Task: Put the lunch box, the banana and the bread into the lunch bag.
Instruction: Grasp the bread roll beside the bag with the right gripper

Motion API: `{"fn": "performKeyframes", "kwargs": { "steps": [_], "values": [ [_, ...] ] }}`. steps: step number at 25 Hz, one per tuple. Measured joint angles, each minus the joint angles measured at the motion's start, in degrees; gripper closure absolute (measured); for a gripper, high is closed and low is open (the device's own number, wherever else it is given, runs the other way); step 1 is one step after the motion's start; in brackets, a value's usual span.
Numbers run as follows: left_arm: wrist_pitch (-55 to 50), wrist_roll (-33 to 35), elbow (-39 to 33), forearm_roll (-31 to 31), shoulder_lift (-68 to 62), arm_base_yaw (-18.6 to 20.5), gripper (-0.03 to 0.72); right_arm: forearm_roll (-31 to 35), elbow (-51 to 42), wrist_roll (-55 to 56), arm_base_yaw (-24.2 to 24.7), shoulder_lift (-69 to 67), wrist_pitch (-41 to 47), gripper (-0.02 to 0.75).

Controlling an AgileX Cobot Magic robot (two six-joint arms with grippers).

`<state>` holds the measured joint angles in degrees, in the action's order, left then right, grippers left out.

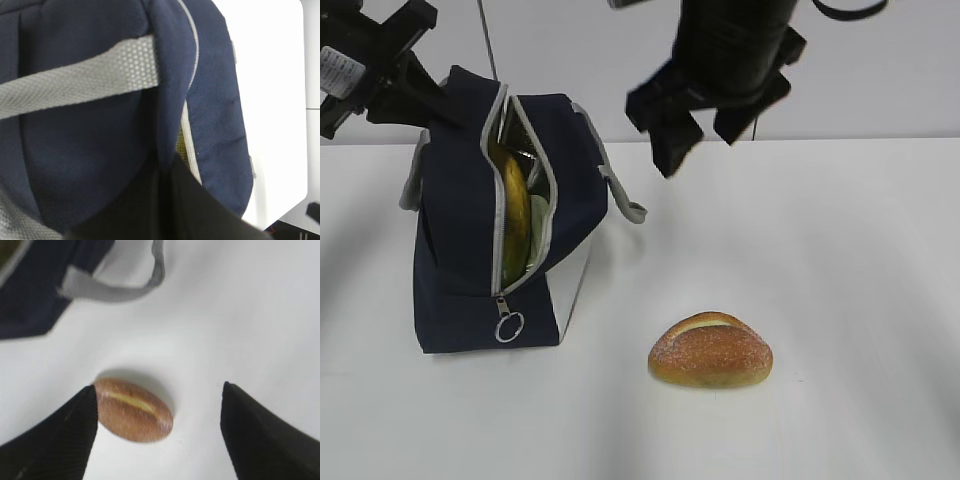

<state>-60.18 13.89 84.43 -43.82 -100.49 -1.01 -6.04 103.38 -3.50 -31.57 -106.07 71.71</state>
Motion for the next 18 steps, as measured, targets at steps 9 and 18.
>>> {"fn": "performKeyframes", "kwargs": {
  "steps": [9,18],
  "values": [
    [0.0,0.0,0.0,0.0,0.0,0.0,0.691,2.32,-27.63,-5.52,0.0,12.38,-7.03,0.182],
    [-0.05,0.0,0.0,0.0,0.0,0.0,0.691,5.48,-37.63,-17.71,0.0,15.1,-11.35,0.183]
  ]
}}
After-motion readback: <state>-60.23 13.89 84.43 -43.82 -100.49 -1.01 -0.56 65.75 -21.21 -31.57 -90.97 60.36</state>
